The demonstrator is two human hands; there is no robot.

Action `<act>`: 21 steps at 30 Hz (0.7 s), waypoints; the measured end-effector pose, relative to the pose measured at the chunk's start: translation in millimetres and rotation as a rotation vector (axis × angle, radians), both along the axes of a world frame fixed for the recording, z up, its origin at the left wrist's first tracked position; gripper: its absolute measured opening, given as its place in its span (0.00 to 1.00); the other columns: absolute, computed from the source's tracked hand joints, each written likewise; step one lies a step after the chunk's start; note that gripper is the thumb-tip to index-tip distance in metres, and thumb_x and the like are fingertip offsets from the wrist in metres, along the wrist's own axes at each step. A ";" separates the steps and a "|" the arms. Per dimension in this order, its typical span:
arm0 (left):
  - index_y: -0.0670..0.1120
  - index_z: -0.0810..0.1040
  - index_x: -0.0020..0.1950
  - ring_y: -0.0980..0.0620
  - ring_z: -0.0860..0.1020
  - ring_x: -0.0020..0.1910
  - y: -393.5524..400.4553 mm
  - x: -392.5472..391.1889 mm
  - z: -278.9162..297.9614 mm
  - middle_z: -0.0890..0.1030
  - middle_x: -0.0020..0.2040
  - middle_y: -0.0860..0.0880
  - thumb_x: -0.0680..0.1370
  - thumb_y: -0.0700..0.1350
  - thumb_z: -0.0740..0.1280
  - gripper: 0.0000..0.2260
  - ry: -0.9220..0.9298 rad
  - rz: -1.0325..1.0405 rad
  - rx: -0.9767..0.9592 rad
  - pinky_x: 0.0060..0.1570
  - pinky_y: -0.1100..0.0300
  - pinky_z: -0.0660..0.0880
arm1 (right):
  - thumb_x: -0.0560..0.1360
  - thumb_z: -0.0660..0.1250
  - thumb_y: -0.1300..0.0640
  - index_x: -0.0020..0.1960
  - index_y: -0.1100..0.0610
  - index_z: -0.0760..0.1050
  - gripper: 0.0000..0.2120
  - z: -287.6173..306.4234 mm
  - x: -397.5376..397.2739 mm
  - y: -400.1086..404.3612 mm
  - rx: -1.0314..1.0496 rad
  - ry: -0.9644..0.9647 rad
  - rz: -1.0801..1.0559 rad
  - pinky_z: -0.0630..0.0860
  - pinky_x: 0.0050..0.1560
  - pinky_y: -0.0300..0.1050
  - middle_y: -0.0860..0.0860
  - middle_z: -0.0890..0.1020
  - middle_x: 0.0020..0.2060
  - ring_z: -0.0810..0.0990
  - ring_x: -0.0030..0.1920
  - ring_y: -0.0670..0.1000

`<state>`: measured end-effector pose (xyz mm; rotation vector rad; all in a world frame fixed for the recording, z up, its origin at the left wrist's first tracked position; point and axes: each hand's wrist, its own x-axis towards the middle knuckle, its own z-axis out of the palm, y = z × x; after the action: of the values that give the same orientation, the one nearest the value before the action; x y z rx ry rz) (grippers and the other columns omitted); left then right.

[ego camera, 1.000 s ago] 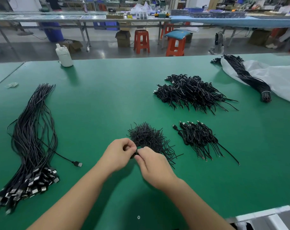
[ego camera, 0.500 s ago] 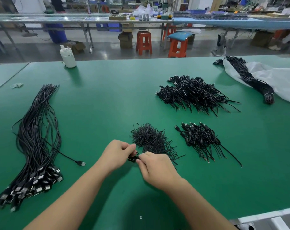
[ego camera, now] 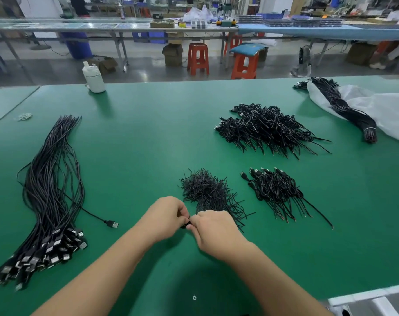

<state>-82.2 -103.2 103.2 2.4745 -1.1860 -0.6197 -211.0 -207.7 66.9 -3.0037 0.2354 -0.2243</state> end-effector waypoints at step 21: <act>0.42 0.78 0.41 0.54 0.74 0.29 8.4 6.4 17.0 0.81 0.31 0.48 0.80 0.36 0.66 0.08 0.623 0.206 -0.369 0.32 0.61 0.68 | 0.77 0.70 0.52 0.51 0.53 0.83 0.07 9.3 5.9 -10.7 0.317 -0.512 -0.092 0.79 0.45 0.43 0.46 0.86 0.42 0.82 0.42 0.48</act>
<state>-75.8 -94.8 120.2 1.8564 -0.7124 -0.9240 -205.2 -218.4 76.2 -2.5192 0.3178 -0.8573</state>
